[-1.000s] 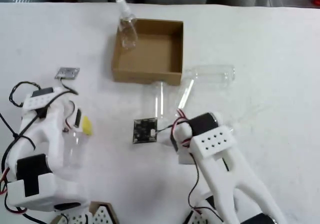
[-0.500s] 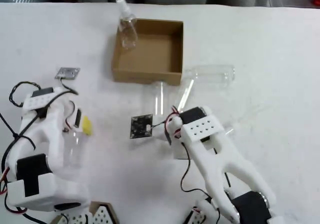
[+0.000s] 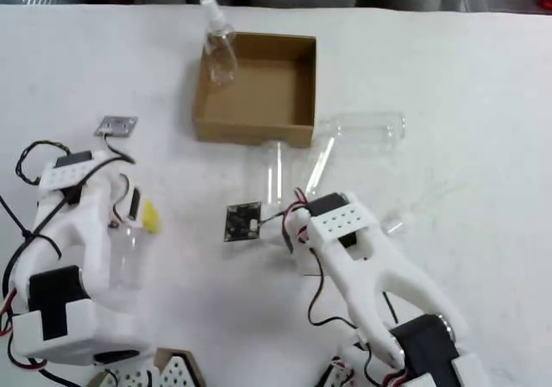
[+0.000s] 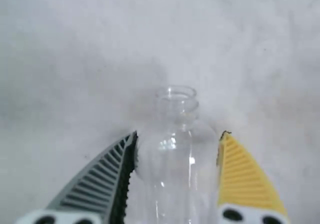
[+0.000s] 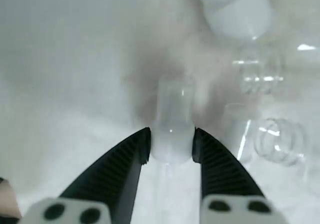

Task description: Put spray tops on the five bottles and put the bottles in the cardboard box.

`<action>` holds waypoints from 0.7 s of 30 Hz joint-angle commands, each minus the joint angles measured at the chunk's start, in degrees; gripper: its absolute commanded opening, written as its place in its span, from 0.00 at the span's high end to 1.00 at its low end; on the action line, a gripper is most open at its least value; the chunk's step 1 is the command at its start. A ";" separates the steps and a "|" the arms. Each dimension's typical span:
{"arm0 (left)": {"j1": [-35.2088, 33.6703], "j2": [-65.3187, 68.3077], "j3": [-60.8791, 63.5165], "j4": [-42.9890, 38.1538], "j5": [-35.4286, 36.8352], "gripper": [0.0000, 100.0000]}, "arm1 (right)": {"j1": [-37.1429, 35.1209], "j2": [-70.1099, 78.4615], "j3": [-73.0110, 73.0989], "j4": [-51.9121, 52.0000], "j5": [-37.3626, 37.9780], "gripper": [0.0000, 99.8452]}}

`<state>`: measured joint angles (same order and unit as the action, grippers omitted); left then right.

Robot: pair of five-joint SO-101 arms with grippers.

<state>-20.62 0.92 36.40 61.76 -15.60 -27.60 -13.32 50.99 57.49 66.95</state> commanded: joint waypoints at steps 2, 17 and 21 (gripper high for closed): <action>0.92 -0.48 -2.11 -0.79 -0.44 0.81 | -0.66 1.45 0.18 -0.57 0.35 0.90; 0.92 -0.48 -2.11 -0.79 -0.44 0.81 | -0.31 0.57 -1.23 -2.07 -8.18 0.98; 0.92 -0.48 -2.11 -0.79 -0.44 0.81 | 1.36 -4.00 -4.40 3.56 -12.66 0.98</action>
<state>-20.62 0.92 36.40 61.67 -15.60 -27.52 -13.23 49.41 57.49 57.01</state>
